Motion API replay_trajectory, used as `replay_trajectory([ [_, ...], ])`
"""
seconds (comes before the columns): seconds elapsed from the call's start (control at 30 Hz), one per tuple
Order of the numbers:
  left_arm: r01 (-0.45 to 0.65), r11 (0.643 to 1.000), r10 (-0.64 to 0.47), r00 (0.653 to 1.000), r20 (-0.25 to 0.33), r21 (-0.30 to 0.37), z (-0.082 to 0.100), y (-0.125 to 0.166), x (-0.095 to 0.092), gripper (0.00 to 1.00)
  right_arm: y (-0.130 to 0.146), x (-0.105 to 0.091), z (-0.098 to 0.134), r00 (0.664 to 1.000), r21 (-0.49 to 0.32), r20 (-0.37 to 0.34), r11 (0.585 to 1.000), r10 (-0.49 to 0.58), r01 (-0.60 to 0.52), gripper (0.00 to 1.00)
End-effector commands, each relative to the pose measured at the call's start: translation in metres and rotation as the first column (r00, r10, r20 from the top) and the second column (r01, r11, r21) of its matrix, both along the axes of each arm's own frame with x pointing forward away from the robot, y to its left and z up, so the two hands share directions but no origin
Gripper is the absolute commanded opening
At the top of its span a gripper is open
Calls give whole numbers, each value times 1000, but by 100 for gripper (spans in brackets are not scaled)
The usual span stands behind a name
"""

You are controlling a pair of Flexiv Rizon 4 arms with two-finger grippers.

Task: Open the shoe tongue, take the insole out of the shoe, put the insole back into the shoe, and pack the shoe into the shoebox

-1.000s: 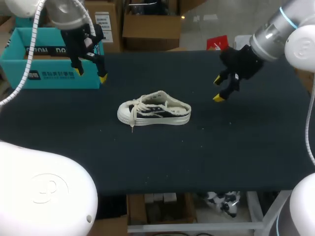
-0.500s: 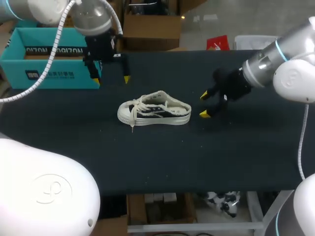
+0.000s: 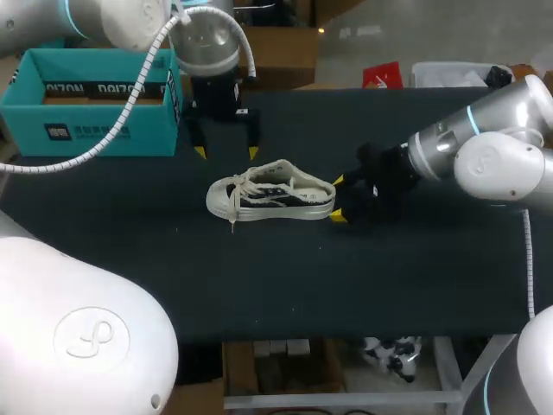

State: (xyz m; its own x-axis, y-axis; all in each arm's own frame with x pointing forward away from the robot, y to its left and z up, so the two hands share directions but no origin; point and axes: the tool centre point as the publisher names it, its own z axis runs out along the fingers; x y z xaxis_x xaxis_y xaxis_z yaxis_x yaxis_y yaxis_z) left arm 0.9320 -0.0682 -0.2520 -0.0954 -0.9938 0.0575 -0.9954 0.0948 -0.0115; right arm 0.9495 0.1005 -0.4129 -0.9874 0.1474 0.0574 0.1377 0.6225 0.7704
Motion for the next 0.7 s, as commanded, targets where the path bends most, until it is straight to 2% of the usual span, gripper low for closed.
replay_trajectory([
  [0.03, 14, 1000, -13, 1000, -12, 28, -4, -7, 7, 100, 3, 2, -9, 1000, 26, 5, 1000, 0, 0, 100],
  [0.37, 77, 995, -76, 997, -29, 58, -21, -16, 16, 100, 18, 8, -9, 1000, 86, 30, 996, 3, -5, 100],
  [0.7, 95, 994, -92, 995, -38, 58, -32, -23, 26, 100, 33, 10, -13, 1000, 119, 10, 993, 8, -9, 100],
])
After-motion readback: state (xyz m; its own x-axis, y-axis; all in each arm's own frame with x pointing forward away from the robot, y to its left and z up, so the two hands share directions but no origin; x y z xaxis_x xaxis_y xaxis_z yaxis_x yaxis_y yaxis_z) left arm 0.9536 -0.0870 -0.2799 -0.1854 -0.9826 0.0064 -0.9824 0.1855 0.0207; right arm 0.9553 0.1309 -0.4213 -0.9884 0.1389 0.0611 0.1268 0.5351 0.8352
